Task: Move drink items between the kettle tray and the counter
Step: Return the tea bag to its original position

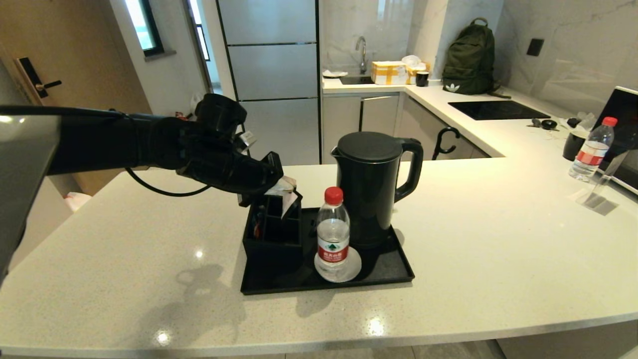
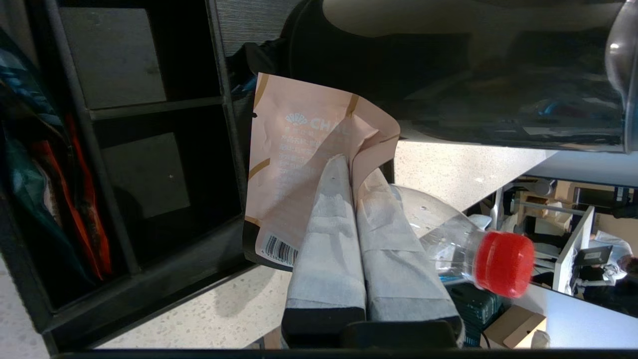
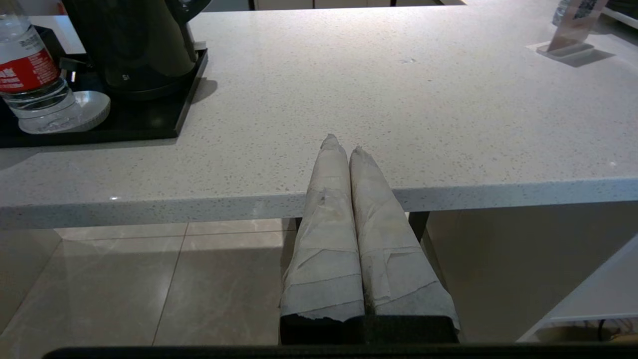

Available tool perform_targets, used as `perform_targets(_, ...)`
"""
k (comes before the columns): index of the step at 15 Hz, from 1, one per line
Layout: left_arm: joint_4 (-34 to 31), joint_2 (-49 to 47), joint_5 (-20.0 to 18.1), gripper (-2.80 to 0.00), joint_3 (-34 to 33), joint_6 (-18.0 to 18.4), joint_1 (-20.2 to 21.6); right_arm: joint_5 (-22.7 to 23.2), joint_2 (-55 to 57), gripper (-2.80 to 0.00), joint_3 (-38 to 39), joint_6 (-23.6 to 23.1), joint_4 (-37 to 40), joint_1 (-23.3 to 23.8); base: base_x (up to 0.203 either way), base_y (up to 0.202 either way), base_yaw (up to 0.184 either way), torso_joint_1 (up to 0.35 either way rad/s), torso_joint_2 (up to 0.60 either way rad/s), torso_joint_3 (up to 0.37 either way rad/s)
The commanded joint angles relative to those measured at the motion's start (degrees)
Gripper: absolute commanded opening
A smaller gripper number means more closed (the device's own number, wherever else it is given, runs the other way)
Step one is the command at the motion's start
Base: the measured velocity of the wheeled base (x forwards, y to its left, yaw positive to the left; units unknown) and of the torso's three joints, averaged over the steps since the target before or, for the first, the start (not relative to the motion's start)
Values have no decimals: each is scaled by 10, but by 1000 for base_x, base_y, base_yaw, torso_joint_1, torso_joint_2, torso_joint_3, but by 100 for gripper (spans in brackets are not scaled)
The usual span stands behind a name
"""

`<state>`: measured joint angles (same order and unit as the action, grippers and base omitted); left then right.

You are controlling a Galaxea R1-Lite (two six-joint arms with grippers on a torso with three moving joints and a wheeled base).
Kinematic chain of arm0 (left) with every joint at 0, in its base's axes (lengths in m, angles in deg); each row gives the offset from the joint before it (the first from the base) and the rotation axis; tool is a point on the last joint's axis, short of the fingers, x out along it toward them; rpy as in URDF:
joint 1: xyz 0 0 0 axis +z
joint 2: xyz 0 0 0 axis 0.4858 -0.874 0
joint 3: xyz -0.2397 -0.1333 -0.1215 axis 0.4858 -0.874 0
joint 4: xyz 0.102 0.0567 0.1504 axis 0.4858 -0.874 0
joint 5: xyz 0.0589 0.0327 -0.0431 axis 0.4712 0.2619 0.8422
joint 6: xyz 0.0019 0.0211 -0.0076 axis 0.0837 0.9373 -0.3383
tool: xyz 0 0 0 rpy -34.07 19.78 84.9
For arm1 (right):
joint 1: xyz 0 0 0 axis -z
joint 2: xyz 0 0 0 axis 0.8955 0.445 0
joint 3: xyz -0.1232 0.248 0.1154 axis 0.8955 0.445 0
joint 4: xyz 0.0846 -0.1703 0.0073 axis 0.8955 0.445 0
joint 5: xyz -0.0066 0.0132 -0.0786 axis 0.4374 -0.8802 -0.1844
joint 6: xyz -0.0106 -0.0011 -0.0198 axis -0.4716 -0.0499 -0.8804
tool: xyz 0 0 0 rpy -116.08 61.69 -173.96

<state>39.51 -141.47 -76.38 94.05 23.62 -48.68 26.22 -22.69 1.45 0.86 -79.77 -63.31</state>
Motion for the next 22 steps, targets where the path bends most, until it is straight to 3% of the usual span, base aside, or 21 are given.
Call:
perform_targets(1,-2,-11,8,-280,4,-2,2,0,1,-280,0,0,0,0,0,0,0,0,0,0)
perform_targets(2,-2,-26,29,-280,8,-2,6,0,1,-280,0,0,0,0,0,0,0,0,0,0)
perform_targets(5,-3,-33,44,-280,7,-10,8,0,1,-280,0,0,0,0,0,0,0,0,0,0)
perform_targets(6,-2,-39,77,-280,6,-15,8,0,1,-280,0,0,0,0,0,0,0,0,0,0)
perform_targets(7,-1,-42,85,-280,4,-19,7,0,1,-280,0,0,0,0,0,0,0,0,0,0)
perform_targets(17,3,-37,91,-280,-27,-25,-17,0,1,-280,0,0,0,0,0,0,0,0,0,0)
perform_targets(18,3,-37,91,0,-27,-25,-17,0,1,-280,0,0,0,0,0,0,0,0,0,0)
perform_targets(22,3,-34,71,0,-27,-30,-17,0,1,-280,0,0,0,0,0,0,0,0,0,0)
